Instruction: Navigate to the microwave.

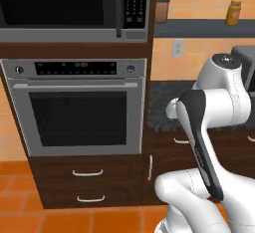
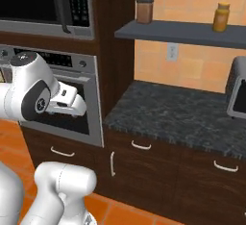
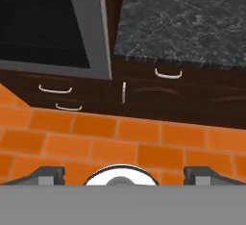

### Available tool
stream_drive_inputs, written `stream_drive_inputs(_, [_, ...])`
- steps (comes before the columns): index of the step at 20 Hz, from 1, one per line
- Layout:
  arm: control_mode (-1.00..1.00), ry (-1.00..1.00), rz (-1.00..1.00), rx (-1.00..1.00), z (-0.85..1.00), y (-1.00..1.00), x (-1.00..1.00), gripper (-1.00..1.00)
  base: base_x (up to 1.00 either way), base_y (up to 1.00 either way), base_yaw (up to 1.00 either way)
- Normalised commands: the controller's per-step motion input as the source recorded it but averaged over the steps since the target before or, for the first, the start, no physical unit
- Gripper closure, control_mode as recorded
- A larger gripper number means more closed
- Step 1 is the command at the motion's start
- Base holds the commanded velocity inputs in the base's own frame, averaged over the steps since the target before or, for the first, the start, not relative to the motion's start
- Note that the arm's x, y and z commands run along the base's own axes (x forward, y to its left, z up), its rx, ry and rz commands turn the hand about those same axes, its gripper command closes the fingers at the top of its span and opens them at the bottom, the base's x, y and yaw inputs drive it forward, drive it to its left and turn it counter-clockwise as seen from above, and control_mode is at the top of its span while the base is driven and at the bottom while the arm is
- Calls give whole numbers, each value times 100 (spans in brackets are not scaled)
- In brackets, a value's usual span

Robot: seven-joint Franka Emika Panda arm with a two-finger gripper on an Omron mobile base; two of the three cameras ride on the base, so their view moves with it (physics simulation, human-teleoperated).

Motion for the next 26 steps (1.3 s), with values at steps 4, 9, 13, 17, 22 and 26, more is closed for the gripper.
stream_drive_inputs(4, [100,0,0,0,0,0,0,-100,4,100,-16])
stream_drive_inputs(9, [100,0,0,0,0,0,0,-100,30,100,-24])
stream_drive_inputs(13, [100,0,0,0,0,0,0,-100,81,100,-21])
stream_drive_inputs(17, [100,0,0,0,0,0,0,-100,98,-7,-5])
stream_drive_inputs(22, [100,0,0,0,0,0,0,-100,100,-74,-5])
stream_drive_inputs(26, [100,0,0,0,0,0,0,-100,100,23,-10])
